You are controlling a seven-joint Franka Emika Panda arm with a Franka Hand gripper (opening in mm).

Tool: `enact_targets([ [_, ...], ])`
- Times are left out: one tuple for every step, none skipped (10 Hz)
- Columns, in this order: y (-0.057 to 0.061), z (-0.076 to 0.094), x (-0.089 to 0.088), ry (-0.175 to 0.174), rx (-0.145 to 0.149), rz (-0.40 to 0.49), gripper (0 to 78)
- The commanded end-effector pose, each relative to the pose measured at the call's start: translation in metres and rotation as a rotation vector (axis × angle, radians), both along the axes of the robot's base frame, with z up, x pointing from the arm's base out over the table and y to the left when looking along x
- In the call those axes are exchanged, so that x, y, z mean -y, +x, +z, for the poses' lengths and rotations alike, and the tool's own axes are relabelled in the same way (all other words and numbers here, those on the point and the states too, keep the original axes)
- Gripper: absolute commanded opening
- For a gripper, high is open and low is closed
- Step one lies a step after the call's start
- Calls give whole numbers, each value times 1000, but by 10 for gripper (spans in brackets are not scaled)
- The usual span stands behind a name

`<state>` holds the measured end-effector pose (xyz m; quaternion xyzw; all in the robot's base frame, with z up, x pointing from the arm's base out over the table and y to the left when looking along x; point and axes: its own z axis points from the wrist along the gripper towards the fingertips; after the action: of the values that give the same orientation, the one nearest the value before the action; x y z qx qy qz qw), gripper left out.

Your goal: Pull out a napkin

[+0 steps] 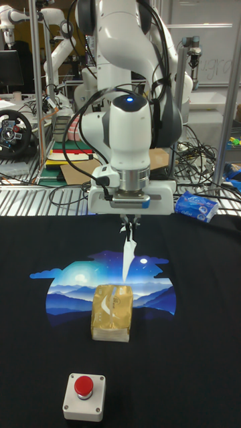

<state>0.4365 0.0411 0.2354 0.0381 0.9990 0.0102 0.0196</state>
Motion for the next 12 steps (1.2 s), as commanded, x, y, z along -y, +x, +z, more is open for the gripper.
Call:
enact_targets([
  [1, 1, 0, -1, 16, -22, 11],
  [0, 1, -1, -1, 17, -22, 11],
  [0, 1, -1, -1, 17, -22, 775],
  [0, 1, -1, -1, 17, -22, 775],
  [0, 1, -1, -1, 17, -22, 775],
  [0, 1, -1, -1, 17, -22, 775],
  [0, 1, -1, -1, 17, -22, 775],
  [0, 1, -1, -1, 17, -22, 775],
  [0, 1, -1, -1, 17, -22, 775],
  [0, 1, -1, -1, 17, -22, 775],
  [0, 1, -1, -1, 17, -22, 775],
  [0, 1, -1, -1, 17, -22, 775],
])
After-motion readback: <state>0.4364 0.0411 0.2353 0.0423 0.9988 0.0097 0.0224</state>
